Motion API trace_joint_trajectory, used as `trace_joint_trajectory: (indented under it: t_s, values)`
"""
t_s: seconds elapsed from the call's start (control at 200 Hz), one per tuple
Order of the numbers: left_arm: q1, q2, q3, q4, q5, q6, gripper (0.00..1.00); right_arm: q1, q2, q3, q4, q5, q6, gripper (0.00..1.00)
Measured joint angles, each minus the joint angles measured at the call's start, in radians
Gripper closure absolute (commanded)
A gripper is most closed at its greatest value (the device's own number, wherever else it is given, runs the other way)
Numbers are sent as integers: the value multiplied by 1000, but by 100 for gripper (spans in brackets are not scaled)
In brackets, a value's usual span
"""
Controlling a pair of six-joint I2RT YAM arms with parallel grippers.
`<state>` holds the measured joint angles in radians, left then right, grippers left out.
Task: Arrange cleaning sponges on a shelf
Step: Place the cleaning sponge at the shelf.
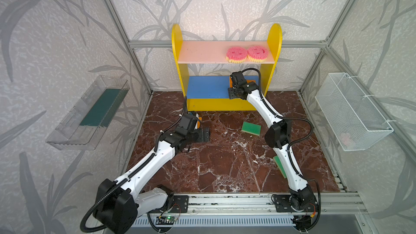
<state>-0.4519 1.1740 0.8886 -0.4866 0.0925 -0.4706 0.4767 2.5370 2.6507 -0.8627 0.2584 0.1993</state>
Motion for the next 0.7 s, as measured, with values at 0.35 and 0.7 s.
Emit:
trace_joint_trajectory:
  t_s: [0.35,0.7]
  values:
    - [3,1,0,1,16,-1,1,-17,5,0,-1,43,19,30]
    - [3,7,0,1,26,-1,1,-20,8,5,-3,56,32,29]
